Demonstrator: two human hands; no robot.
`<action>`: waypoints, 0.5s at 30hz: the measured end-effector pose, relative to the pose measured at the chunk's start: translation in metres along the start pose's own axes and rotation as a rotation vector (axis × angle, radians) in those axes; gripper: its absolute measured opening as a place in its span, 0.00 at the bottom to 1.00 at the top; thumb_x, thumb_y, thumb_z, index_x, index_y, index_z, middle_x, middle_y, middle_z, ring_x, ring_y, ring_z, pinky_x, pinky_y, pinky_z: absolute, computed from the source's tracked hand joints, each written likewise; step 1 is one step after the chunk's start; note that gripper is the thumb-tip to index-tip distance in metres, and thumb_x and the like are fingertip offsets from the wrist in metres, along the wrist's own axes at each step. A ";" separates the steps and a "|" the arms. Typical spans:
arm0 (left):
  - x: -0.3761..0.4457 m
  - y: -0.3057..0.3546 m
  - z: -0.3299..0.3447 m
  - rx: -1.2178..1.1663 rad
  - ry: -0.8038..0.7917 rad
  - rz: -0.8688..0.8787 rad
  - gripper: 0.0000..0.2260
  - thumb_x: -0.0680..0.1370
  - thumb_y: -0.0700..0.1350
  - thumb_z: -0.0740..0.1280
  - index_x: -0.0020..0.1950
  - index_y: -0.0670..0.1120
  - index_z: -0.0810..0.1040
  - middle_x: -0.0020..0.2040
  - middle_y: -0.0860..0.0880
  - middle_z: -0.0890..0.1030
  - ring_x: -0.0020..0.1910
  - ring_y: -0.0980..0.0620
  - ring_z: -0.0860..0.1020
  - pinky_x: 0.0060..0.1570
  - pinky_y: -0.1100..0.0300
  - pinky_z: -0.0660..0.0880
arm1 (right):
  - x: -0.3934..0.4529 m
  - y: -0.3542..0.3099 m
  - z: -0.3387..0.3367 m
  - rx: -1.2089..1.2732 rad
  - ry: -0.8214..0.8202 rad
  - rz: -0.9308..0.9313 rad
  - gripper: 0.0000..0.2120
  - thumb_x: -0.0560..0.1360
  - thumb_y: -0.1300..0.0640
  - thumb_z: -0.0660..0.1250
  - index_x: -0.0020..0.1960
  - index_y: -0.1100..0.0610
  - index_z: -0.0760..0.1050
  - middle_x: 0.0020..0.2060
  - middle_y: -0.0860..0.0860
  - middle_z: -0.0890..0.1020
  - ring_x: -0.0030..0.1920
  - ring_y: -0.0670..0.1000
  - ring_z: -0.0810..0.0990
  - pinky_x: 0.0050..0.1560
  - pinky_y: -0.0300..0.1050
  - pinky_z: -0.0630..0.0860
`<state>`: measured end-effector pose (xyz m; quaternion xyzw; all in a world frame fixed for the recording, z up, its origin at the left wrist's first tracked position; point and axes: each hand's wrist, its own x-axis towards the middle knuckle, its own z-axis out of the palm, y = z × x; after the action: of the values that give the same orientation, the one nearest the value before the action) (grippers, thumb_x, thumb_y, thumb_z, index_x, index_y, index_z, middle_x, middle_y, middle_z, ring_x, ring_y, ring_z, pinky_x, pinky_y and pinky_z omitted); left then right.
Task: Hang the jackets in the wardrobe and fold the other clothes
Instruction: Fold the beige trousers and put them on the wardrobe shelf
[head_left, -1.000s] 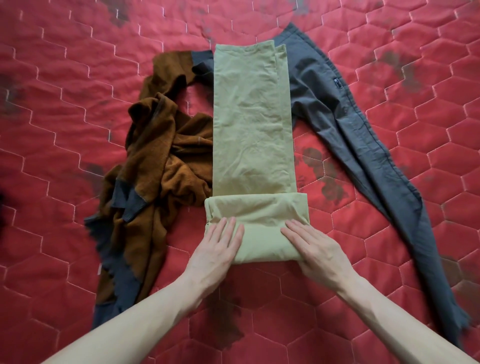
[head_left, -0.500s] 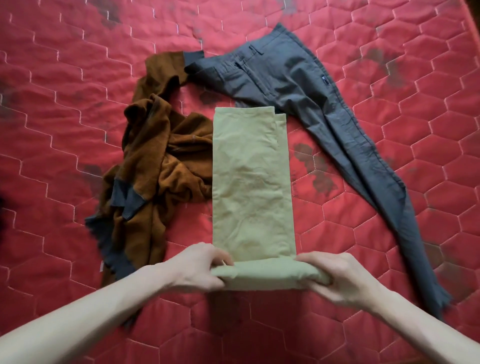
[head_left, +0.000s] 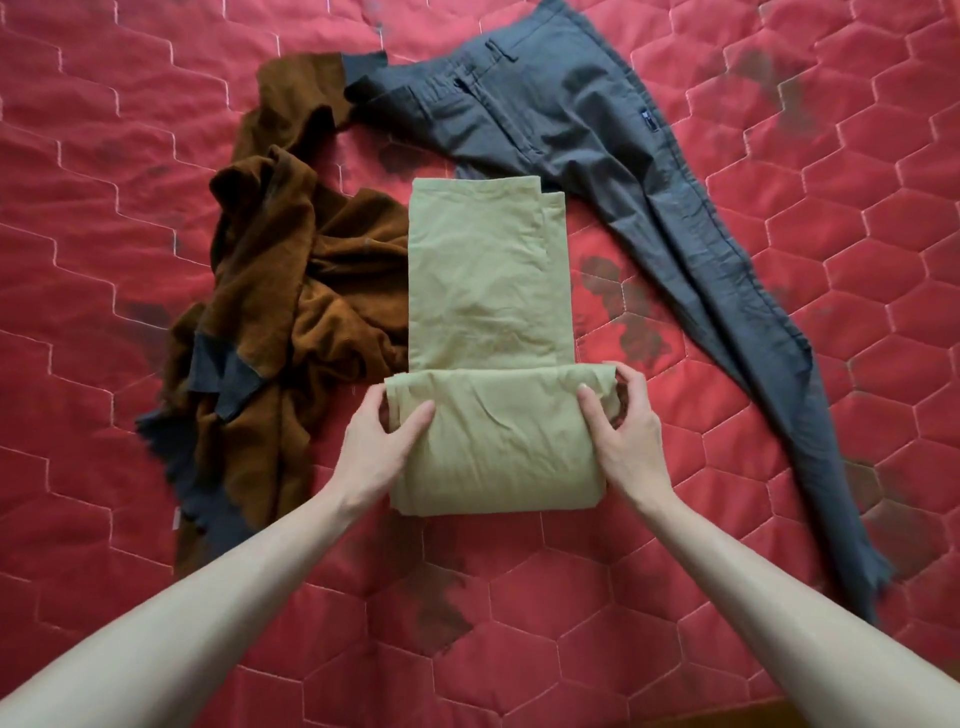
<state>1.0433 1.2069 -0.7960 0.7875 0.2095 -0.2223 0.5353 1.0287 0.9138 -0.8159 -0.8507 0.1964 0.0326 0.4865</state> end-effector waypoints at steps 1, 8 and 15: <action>0.001 -0.002 0.003 0.041 0.049 0.013 0.24 0.79 0.54 0.74 0.72 0.52 0.72 0.62 0.58 0.81 0.60 0.63 0.80 0.65 0.56 0.76 | 0.003 0.004 0.004 -0.045 0.031 -0.022 0.22 0.81 0.48 0.70 0.72 0.50 0.70 0.61 0.47 0.81 0.60 0.48 0.80 0.64 0.54 0.76; -0.013 -0.030 0.023 0.794 0.121 0.647 0.32 0.82 0.52 0.67 0.82 0.42 0.61 0.81 0.41 0.62 0.81 0.41 0.60 0.79 0.43 0.61 | -0.006 0.022 0.021 -0.691 0.026 -0.583 0.26 0.81 0.60 0.64 0.79 0.60 0.67 0.79 0.59 0.65 0.81 0.59 0.62 0.75 0.58 0.66; 0.003 -0.040 0.032 1.105 -0.303 0.732 0.55 0.68 0.71 0.68 0.86 0.51 0.48 0.86 0.45 0.44 0.85 0.42 0.42 0.81 0.38 0.52 | -0.012 0.034 0.031 -0.814 -0.203 -0.524 0.31 0.84 0.43 0.54 0.84 0.54 0.57 0.84 0.51 0.56 0.84 0.51 0.52 0.80 0.57 0.58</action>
<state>1.0190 1.1912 -0.8380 0.9257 -0.2920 -0.2092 0.1187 1.0098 0.9280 -0.8572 -0.9850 -0.1011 0.0659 0.1234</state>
